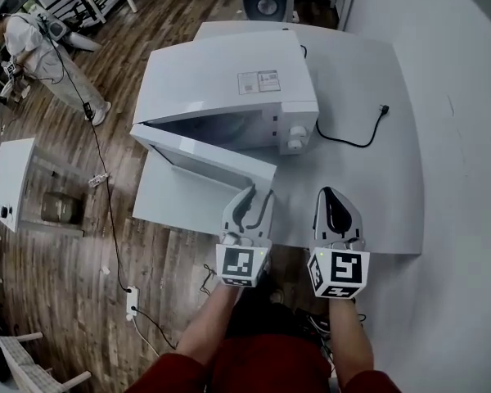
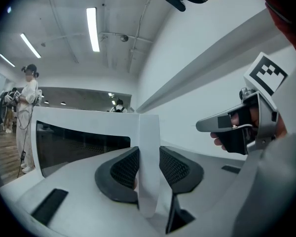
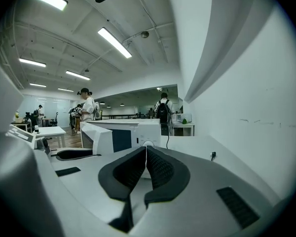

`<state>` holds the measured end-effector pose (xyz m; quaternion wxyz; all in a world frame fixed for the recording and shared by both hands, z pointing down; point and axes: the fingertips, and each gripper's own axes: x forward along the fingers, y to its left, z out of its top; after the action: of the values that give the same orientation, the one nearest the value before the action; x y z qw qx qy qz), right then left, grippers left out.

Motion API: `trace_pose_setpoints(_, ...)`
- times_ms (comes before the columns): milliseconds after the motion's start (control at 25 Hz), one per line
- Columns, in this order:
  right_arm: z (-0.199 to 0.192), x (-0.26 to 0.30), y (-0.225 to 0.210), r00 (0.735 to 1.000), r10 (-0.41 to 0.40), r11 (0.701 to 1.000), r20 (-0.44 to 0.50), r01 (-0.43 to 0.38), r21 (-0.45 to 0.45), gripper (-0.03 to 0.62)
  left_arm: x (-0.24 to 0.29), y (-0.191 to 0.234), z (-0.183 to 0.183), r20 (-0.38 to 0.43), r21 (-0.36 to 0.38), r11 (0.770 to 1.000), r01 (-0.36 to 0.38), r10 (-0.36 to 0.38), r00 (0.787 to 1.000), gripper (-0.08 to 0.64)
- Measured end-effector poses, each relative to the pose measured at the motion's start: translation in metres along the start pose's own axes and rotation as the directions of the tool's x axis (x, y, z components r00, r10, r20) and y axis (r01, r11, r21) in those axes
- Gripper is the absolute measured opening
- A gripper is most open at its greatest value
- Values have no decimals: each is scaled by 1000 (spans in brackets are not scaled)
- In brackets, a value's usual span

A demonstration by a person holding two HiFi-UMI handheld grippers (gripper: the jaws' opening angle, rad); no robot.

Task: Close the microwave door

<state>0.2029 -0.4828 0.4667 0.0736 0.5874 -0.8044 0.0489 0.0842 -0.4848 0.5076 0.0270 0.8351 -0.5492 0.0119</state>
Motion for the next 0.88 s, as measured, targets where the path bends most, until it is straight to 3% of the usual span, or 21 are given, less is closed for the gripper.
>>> trace_pose_setpoints(880,-4,76,-37,996,-80,996,-48,81,23,28,98,21,4,-8,1,997,-72,72,997,146)
